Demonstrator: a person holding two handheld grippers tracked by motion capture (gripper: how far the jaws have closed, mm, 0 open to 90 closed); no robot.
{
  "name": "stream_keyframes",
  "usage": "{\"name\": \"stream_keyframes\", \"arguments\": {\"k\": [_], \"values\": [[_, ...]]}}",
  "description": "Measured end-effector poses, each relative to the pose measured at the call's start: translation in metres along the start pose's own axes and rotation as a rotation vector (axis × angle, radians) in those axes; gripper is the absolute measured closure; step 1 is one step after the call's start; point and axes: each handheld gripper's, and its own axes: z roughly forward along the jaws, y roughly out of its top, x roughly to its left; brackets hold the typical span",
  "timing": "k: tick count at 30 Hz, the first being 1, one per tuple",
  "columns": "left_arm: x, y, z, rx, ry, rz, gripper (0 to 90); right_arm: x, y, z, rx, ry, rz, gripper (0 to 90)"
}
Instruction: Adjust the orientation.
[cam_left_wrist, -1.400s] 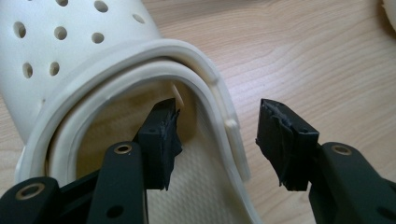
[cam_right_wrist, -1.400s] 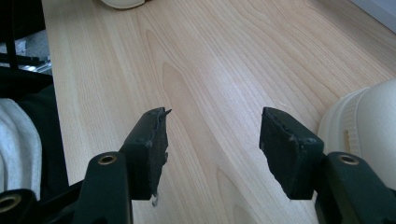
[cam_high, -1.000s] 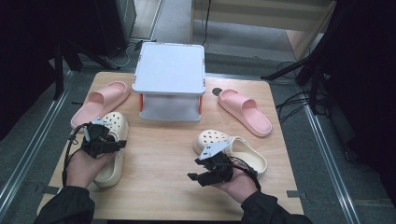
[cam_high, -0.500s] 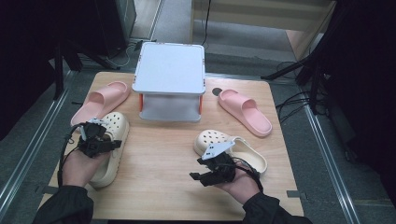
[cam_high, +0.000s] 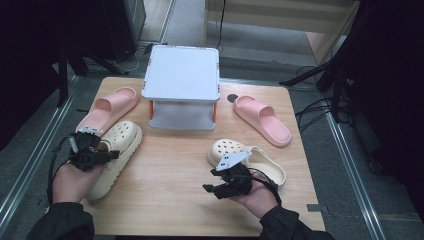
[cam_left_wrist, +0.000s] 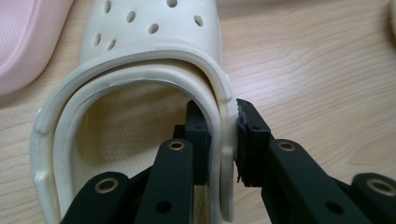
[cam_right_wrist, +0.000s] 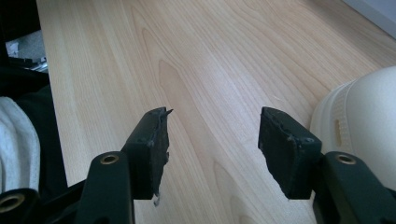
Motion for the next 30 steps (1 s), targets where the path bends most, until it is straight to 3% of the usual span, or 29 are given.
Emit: {"name": "stream_keyframes", "arguments": {"k": [3,10,12,15,16,23,30], "values": [[-0.007,0.002,-0.004,-0.011,-0.009,0.023,77.5,0.0,0.0,0.0,-0.003,-0.002,0.003,43.6],[-0.041,0.01,-0.009,-0.06,-0.084,0.111,77.4,0.001,0.001,0.0,-0.014,-0.004,-0.006,44.3],[-0.055,0.013,-0.002,-0.056,-0.111,0.135,77.3,0.001,0.001,0.0,-0.014,-0.005,-0.004,44.5],[-0.063,0.015,0.004,-0.046,-0.129,0.153,77.3,0.001,0.001,0.0,-0.016,-0.008,-0.005,44.6],[-0.074,0.017,0.01,-0.039,-0.14,0.173,77.3,0.002,0.001,0.0,-0.019,-0.011,-0.003,44.9],[-0.094,0.02,0.025,-0.025,-0.148,0.21,77.2,0.003,0.003,0.002,-0.038,-0.025,-0.005,46.0],[-0.113,0.024,0.048,0.003,-0.166,0.23,76.9,0.002,0.008,0.007,-0.079,-0.055,0.028,49.1]]}}
